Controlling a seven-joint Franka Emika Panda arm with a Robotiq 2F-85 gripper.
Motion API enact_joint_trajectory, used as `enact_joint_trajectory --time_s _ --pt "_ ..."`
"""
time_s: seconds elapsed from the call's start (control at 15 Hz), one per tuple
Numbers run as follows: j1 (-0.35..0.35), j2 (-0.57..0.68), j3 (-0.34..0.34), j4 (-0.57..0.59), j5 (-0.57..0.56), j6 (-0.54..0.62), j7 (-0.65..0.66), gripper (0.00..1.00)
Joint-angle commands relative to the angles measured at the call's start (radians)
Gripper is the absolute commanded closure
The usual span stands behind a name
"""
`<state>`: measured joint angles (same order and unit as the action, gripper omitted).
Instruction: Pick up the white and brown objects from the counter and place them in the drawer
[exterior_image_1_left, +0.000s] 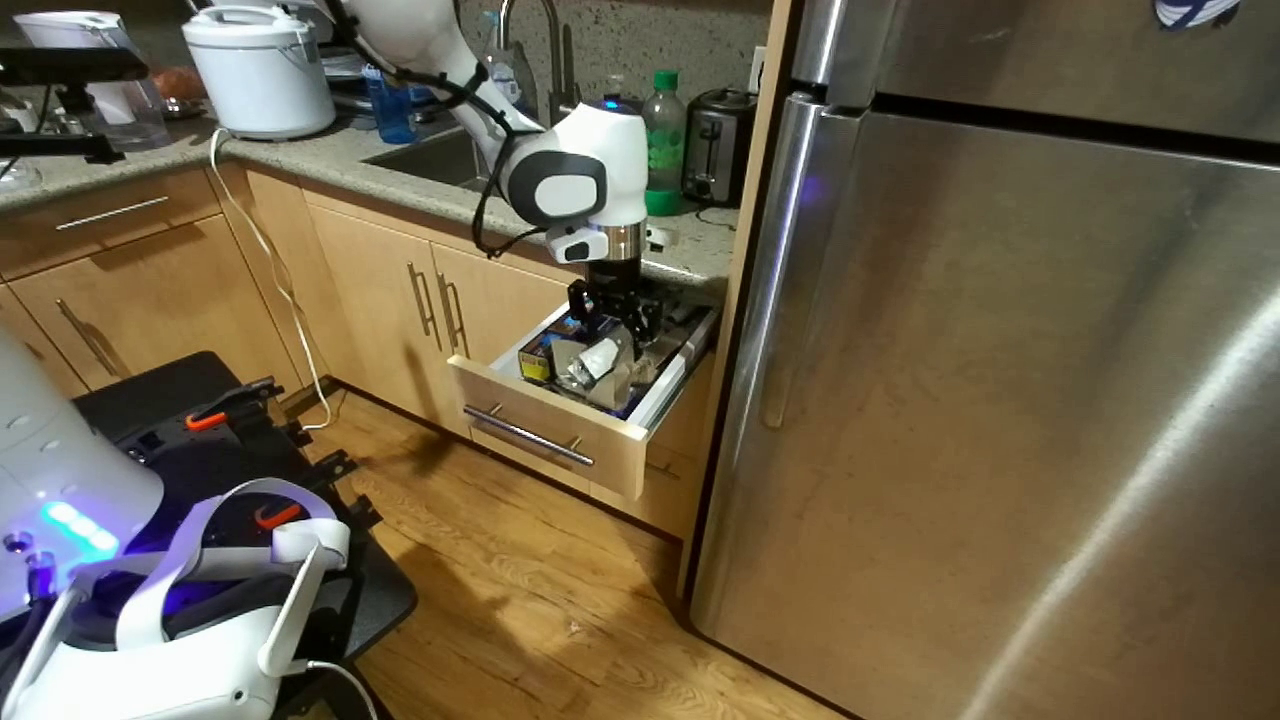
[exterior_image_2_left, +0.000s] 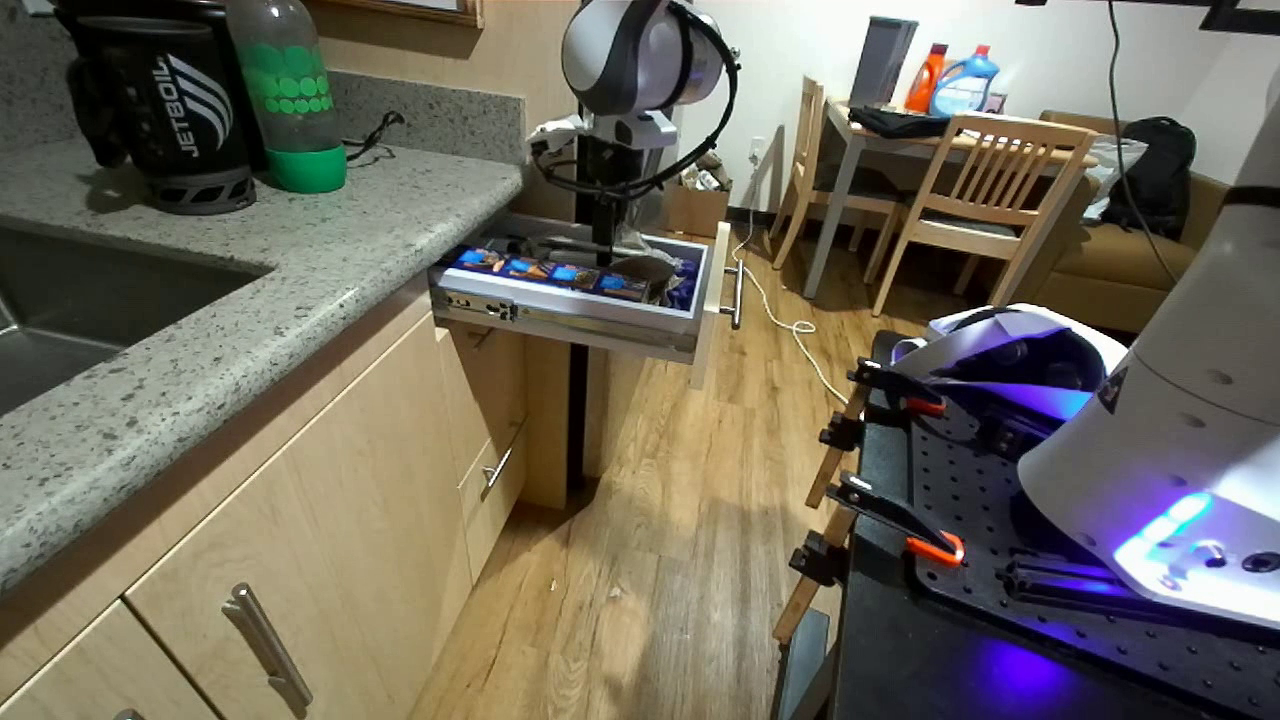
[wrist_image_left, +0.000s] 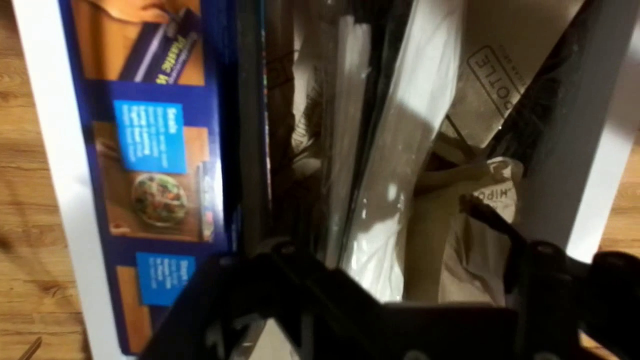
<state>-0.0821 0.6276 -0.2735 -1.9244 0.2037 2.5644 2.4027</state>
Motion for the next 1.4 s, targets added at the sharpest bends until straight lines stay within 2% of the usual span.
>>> enact_joint_trajectory --time_s 0.0,0.53,0.73,0.87,1.07,1.33 --pt "0.003 -0.083 -0.006 -0.043 -0.017 0.019 -0.012 0.0" --pt "-0.018 -0.24 0.022 -0.106 -0.001 0.004 -0.134 0.0" --pt "-0.074 -0.346 0.095 -0.169 0.091 -0.063 -0.32 0.0" --pt "-0.086 -0.413 0.113 -0.209 0.137 -0.118 -0.425 0.0" --pt "-0.081 -0.512 0.105 -0.259 0.155 -0.208 -0.526 0.0" --pt "-0.069 -0.632 0.095 -0.317 0.121 -0.278 -0.588 0.0"
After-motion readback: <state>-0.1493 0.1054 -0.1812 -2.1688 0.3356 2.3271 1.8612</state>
